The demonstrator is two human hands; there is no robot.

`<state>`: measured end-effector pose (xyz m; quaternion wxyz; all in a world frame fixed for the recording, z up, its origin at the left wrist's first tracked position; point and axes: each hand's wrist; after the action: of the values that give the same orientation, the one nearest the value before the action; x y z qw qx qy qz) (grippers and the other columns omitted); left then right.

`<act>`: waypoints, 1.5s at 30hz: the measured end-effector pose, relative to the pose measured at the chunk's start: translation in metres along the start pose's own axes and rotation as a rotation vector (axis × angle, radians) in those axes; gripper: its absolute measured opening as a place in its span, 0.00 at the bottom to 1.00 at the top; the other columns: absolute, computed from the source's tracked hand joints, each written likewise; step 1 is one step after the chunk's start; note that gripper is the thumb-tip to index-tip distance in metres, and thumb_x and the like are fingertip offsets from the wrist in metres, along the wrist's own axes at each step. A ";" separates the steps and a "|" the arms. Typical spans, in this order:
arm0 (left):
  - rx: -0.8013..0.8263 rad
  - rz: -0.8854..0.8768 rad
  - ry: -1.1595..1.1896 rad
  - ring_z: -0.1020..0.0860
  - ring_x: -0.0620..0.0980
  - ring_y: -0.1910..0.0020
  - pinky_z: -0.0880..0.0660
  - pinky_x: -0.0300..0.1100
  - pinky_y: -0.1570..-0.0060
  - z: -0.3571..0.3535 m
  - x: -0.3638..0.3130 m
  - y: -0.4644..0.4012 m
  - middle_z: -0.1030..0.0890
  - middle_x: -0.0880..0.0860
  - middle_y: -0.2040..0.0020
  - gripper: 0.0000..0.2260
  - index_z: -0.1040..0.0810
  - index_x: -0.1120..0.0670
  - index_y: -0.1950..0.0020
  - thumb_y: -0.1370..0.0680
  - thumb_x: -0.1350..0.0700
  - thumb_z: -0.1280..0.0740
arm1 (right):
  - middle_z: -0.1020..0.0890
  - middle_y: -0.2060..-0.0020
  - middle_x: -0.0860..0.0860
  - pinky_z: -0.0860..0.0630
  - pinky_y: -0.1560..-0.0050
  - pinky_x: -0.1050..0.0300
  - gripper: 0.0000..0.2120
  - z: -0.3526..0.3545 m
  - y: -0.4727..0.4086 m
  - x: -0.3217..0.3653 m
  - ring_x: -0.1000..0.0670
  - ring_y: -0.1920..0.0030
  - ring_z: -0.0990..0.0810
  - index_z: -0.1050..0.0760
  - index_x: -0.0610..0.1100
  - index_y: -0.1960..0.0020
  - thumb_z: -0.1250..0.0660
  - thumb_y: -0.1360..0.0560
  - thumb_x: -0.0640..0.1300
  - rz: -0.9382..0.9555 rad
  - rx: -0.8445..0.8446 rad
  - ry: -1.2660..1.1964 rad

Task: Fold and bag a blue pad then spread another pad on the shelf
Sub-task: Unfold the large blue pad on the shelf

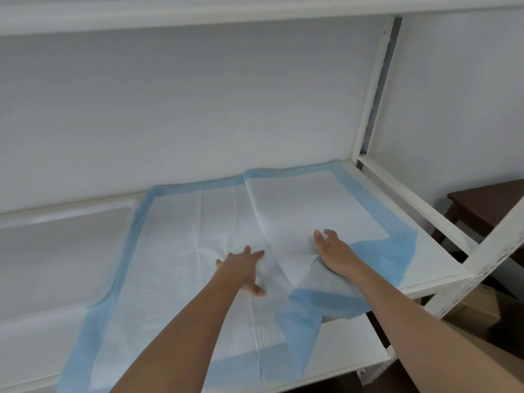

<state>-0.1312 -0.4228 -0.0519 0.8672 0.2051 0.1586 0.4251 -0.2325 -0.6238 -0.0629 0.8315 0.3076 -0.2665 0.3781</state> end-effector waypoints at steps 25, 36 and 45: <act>0.043 0.097 -0.018 0.30 0.54 0.33 0.30 0.53 0.35 0.005 -0.001 0.007 0.32 0.50 0.30 0.41 0.37 0.50 0.27 0.35 0.39 0.25 | 0.40 0.28 0.45 0.44 0.28 0.42 0.25 0.033 0.002 -0.037 0.45 0.25 0.46 0.42 0.45 0.28 0.43 0.22 0.51 -0.051 -0.146 0.553; -0.043 -0.009 0.091 0.48 0.59 0.26 0.41 0.60 0.30 -0.021 -0.022 0.019 0.50 0.52 0.23 0.48 0.53 0.45 0.23 0.32 0.40 0.26 | 0.56 0.22 0.49 0.59 0.24 0.47 0.27 -0.027 0.020 -0.039 0.49 0.23 0.58 0.52 0.49 0.23 0.53 0.18 0.56 0.177 -0.095 0.457; -0.085 -0.025 0.107 0.48 0.58 0.27 0.42 0.57 0.32 -0.027 -0.034 0.014 0.49 0.50 0.24 0.47 0.52 0.44 0.22 0.33 0.37 0.29 | 0.28 0.36 0.47 0.37 0.31 0.55 0.23 -0.053 0.028 -0.018 0.46 0.34 0.33 0.33 0.41 0.33 0.41 0.22 0.54 0.289 -0.332 0.303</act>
<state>-0.1726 -0.4363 -0.0652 0.8707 0.1430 0.1893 0.4308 -0.2540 -0.5793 -0.1017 0.8385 0.0655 -0.2384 0.4856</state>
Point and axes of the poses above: each hand's wrist, its own y-axis away from the middle knuckle, its own z-axis out of the back of the hand, x = y × z
